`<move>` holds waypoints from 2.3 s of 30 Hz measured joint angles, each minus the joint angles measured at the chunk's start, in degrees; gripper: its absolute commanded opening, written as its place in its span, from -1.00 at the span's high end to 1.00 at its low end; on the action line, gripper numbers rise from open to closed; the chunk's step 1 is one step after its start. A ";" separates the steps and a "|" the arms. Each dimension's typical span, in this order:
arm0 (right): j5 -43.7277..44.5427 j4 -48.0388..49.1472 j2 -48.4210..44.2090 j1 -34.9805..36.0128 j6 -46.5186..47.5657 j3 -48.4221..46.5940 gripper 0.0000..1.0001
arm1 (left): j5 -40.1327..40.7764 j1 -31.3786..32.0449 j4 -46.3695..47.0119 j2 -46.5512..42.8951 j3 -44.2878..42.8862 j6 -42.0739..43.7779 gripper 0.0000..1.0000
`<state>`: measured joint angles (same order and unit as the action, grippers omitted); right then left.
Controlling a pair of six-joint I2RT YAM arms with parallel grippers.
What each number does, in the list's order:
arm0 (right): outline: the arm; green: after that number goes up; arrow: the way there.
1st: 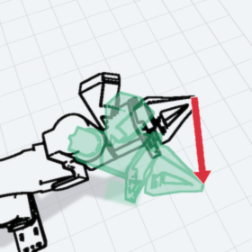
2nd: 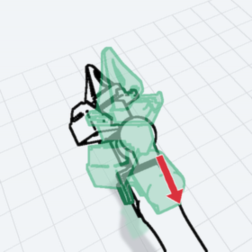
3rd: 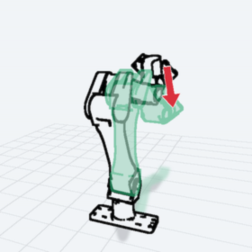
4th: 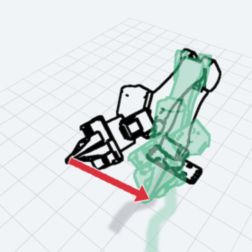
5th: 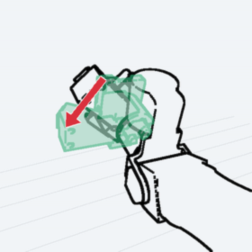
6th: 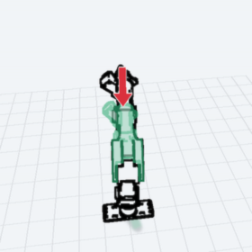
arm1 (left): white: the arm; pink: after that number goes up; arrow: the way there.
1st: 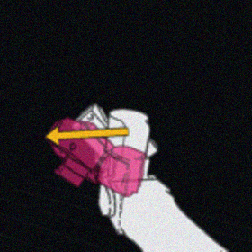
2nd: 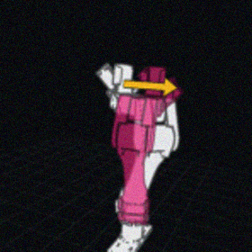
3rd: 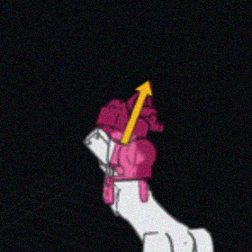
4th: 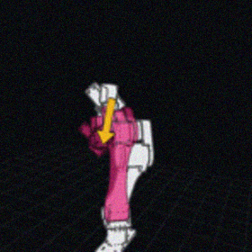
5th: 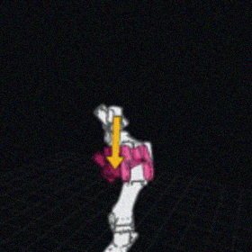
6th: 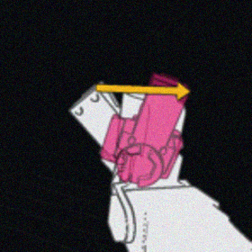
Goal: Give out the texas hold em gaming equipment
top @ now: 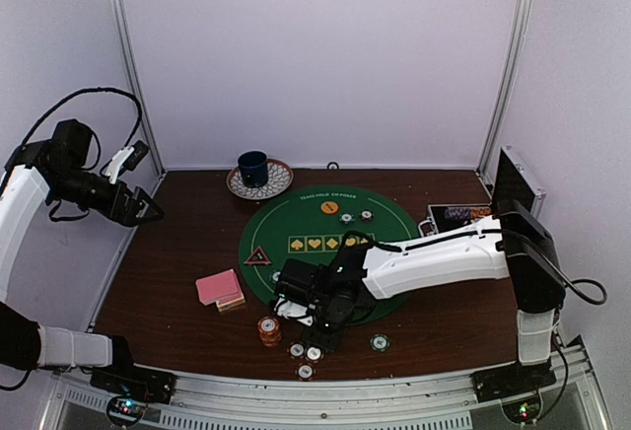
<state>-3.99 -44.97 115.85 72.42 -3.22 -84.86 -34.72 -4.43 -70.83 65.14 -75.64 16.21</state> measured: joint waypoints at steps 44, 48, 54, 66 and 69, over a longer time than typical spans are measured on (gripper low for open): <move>5.79 1.36 3.19 4.31 10.43 -1.55 0.34 | 0.42 0.02 -0.87 0.07 -0.68 0.85 -0.95; 6.14 1.31 3.21 4.20 10.34 -1.92 0.53 | 0.42 0.00 -0.87 0.11 -0.98 0.85 -0.95; 6.97 1.36 3.21 3.58 10.21 -2.01 0.96 | 0.42 0.00 -0.87 0.13 -1.03 0.85 -0.95; 8.28 3.32 2.40 -2.40 7.78 -5.01 1.00 | 0.39 0.00 -0.90 0.22 -1.95 0.83 -0.95; 7.85 4.63 2.43 -5.29 7.02 -7.41 1.00 | 0.39 0.00 -0.90 0.28 -1.97 0.83 -0.95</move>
<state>3.86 -40.34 118.28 67.13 3.79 -92.27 -34.33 -4.43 -71.72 65.43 -77.60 17.04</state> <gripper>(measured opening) 0.397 0.976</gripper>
